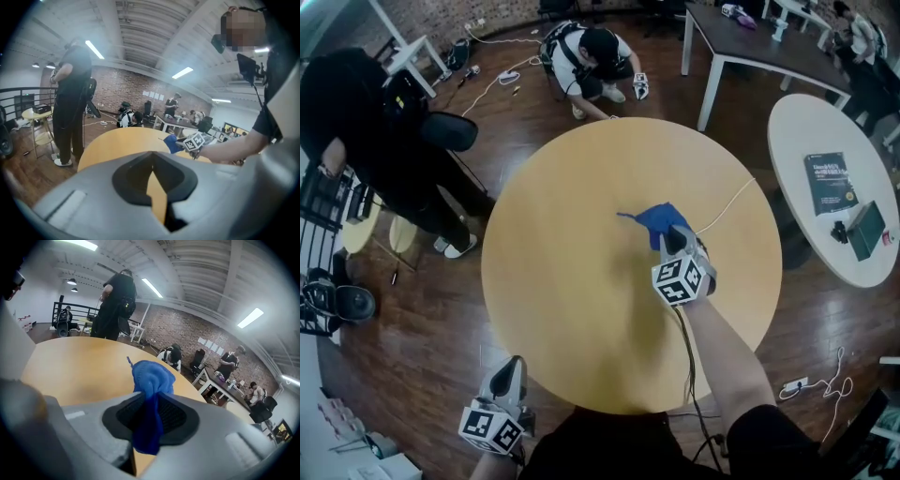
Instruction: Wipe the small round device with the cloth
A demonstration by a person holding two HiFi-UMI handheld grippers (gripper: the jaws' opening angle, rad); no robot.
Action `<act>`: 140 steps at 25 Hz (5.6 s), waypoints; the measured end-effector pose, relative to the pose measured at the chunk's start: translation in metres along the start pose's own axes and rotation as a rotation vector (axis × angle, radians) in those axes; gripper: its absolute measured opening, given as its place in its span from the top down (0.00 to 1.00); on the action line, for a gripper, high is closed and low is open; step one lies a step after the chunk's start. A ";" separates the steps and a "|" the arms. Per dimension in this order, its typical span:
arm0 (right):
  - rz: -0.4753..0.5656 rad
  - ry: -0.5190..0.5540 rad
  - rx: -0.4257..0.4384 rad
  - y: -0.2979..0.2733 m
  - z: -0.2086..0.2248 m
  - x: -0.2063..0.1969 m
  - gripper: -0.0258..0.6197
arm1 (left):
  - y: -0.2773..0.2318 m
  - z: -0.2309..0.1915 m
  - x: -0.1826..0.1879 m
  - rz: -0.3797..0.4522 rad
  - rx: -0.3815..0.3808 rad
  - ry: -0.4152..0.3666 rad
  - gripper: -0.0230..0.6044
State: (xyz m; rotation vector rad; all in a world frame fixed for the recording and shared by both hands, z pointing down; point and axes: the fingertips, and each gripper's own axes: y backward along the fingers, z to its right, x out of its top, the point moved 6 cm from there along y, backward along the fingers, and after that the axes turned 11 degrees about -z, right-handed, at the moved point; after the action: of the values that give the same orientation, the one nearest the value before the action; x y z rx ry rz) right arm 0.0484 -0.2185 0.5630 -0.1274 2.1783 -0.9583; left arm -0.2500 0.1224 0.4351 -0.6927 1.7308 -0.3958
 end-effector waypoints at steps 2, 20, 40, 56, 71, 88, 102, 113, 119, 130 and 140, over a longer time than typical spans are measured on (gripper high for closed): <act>-0.001 0.021 0.011 -0.001 -0.006 0.000 0.83 | 0.002 -0.003 -0.003 0.000 0.003 0.004 0.95; 0.007 -0.133 0.146 0.007 -0.031 -0.028 0.83 | 0.020 -0.011 -0.001 0.031 0.036 0.055 0.95; 0.064 -0.182 -0.007 0.011 0.022 -0.020 0.83 | 0.007 -0.002 0.001 0.025 0.002 0.035 0.95; -0.169 -0.218 0.171 -0.011 -0.012 -0.078 0.83 | 0.003 0.003 0.000 0.006 -0.018 0.051 0.95; 0.090 -0.138 -0.084 0.013 0.025 0.026 0.83 | 0.020 -0.025 0.022 0.037 -0.001 0.069 0.95; -0.051 -0.173 0.058 0.006 -0.003 -0.024 0.83 | 0.005 -0.010 0.016 0.008 -0.035 0.063 0.95; 0.065 -0.250 -0.041 0.028 0.011 -0.013 0.83 | 0.017 -0.013 0.009 0.017 0.001 0.072 0.95; 0.002 -0.154 -0.005 0.006 0.005 0.010 0.83 | 0.023 -0.012 0.008 0.018 0.015 0.062 0.95; 0.001 -0.114 0.009 0.008 -0.001 0.007 0.83 | 0.025 -0.011 0.007 0.011 0.015 0.058 0.95; -0.066 -0.027 0.081 0.002 -0.022 -0.005 0.83 | 0.028 -0.011 0.007 -0.002 0.001 0.042 0.95; -0.206 -0.067 0.150 -0.001 -0.057 -0.042 0.83 | 0.033 -0.027 0.003 0.003 -0.007 0.054 0.95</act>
State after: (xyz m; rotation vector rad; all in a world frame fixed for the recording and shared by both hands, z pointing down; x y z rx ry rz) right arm 0.0407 -0.1695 0.6139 -0.3121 2.0524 -1.2117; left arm -0.2846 0.1433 0.4210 -0.6897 1.7853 -0.4094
